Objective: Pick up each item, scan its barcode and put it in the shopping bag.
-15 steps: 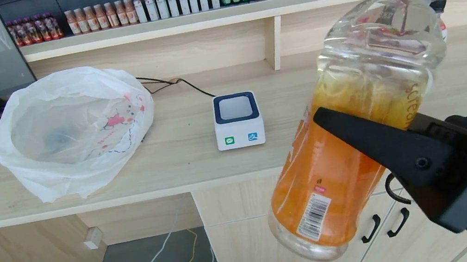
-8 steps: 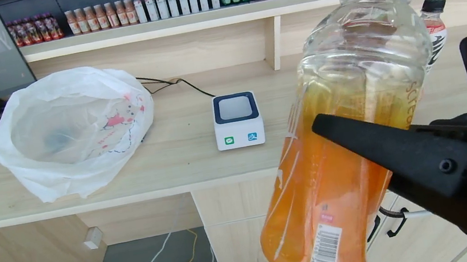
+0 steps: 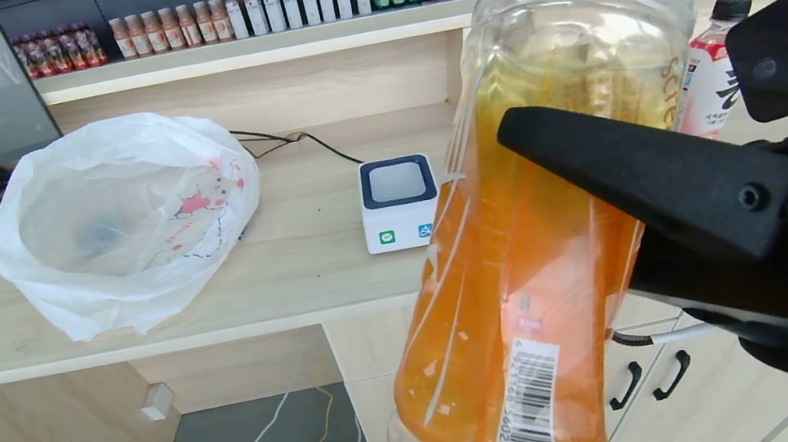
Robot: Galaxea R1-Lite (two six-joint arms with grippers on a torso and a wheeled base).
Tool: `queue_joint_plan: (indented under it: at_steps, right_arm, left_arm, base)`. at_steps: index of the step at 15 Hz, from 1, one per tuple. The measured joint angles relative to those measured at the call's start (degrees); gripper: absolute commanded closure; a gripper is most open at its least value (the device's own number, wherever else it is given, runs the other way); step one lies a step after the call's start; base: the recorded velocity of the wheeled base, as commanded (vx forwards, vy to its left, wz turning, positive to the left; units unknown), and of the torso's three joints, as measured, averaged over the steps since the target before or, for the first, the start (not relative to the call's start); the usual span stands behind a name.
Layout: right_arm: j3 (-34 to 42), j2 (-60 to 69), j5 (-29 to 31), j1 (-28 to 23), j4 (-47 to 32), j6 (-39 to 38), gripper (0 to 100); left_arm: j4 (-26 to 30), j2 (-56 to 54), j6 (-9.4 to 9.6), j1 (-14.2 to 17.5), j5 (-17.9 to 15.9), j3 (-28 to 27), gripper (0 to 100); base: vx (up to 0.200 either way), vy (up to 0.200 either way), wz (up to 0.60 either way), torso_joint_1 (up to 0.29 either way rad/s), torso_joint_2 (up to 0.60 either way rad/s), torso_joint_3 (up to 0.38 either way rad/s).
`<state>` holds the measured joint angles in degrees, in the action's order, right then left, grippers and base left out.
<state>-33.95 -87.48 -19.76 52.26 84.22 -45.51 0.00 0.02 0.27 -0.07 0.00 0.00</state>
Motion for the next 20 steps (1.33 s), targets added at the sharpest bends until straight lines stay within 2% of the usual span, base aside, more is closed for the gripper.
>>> queue_joint_plan:
  at_steps: [14,20]
  right_arm:
    - [0.0,-0.3,0.0,0.0,0.0,0.2,100]
    - [0.0,0.2,0.1,-0.1,0.0,2.6,100]
  left_arm:
    - [0.0,0.0,0.0,0.0,0.0,0.0,0]
    - [0.0,0.0,-0.02,0.0,0.0,0.0,0]
  base:
    - [0.0,0.0,0.0,0.0,0.0,0.0]
    - [0.0,0.0,0.0,0.0,0.0,0.0]
